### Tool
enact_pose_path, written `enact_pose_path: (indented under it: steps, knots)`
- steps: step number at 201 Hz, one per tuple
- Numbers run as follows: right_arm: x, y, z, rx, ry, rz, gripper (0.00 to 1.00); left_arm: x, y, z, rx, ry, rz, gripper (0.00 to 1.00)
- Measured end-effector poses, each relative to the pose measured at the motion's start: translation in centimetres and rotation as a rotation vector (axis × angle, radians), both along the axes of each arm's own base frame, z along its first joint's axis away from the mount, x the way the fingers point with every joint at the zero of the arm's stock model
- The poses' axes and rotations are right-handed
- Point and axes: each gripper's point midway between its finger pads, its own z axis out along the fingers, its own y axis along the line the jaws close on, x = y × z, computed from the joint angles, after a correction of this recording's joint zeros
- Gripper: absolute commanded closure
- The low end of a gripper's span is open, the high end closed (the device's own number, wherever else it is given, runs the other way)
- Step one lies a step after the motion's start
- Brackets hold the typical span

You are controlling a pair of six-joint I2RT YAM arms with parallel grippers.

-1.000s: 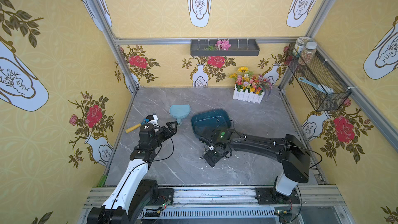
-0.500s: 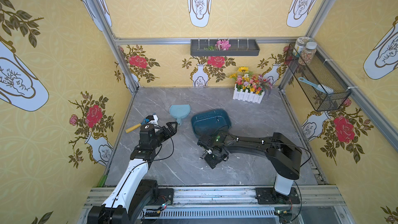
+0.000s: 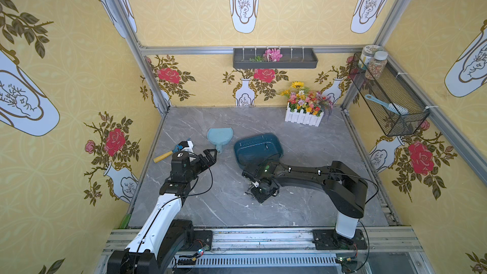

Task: Put the bit on the desktop into the storage box
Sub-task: Pick up the screwdriver bit from the center of the board.

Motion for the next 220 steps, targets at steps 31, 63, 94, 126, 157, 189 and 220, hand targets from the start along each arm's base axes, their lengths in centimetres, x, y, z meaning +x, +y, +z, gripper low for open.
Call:
enact_pose_path:
  steps: [31,63,94,126,157,189,220]
  knots:
    - [0.2,0.1,-0.1,0.011,0.001,-0.005,0.71,0.0,0.0,-0.1,0.000,0.004,0.000,0.00]
    - [0.3,0.2,-0.3,0.015,0.005,-0.010,0.74,0.0,0.0,-0.3,0.001,0.010,0.000,0.00]
    - [0.4,0.2,-0.3,0.014,0.004,-0.012,0.74,0.0,0.0,-0.4,0.001,0.012,0.000,0.00]
    - [0.6,0.1,-0.3,0.016,0.007,-0.019,0.61,0.0,0.0,-0.4,0.001,0.015,0.000,0.00]
    - [0.9,0.0,-0.2,0.016,-0.001,-0.025,0.60,0.1,0.0,-0.4,0.001,0.014,0.000,0.00]
    - [1.1,0.4,0.6,0.031,-0.010,-0.024,0.60,0.1,0.0,-0.4,0.001,0.014,0.000,0.00]
    - [1.0,0.8,1.2,0.037,-0.014,-0.014,0.64,0.0,0.0,-0.4,0.001,0.014,0.000,0.00]
